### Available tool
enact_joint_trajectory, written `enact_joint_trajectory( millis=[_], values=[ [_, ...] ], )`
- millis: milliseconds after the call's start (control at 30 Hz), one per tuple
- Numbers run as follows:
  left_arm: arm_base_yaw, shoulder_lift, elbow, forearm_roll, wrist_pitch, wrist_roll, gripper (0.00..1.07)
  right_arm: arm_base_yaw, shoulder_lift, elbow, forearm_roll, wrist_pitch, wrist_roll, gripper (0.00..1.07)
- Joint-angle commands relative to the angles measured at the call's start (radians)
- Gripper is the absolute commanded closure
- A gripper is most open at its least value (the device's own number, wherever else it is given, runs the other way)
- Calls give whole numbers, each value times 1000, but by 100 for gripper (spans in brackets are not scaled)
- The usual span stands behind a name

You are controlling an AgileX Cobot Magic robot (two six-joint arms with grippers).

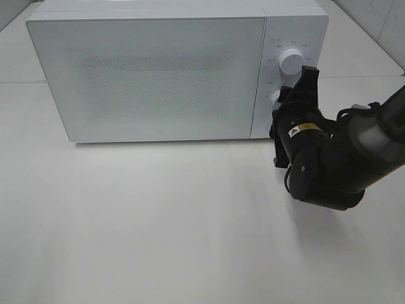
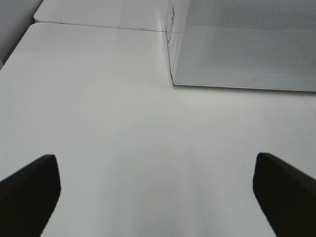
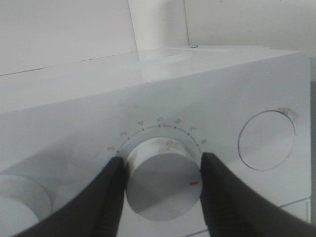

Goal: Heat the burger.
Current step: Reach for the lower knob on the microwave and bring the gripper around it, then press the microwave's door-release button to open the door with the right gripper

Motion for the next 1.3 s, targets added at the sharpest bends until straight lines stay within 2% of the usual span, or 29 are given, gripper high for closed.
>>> enact_joint_trajectory(
  millis=[33,67,133,433,500,733,1000,1300],
  values=[
    [-1,-24,4,-8,-8,-2,8,-7,-8,-26,-74,-206,-17,75],
    [-1,-24,4,-8,-8,-2,8,-7,-8,-26,-74,-206,-17,75],
    [-1,-24,4,-8,-8,-2,8,-7,-8,-26,-71,-206,-17,68],
    [-1,-24,4,-8,-8,-2,8,-7,-8,-26,-49,-206,-20,59],
    [-1,-24,4,-8,-8,-2,8,-6,-10,-26,-49,-206,-20,51],
    [-1,-24,4,-8,-8,-2,8,-6,-12,-26,-49,-206,-35,40],
    [-1,-24,4,-8,-8,-2,8,-4,-26,-13,-85,-206,-39,38],
    [-1,-24,4,-8,-8,-2,8,-4,-151,116,-148,-87,-111,38]
  ],
)
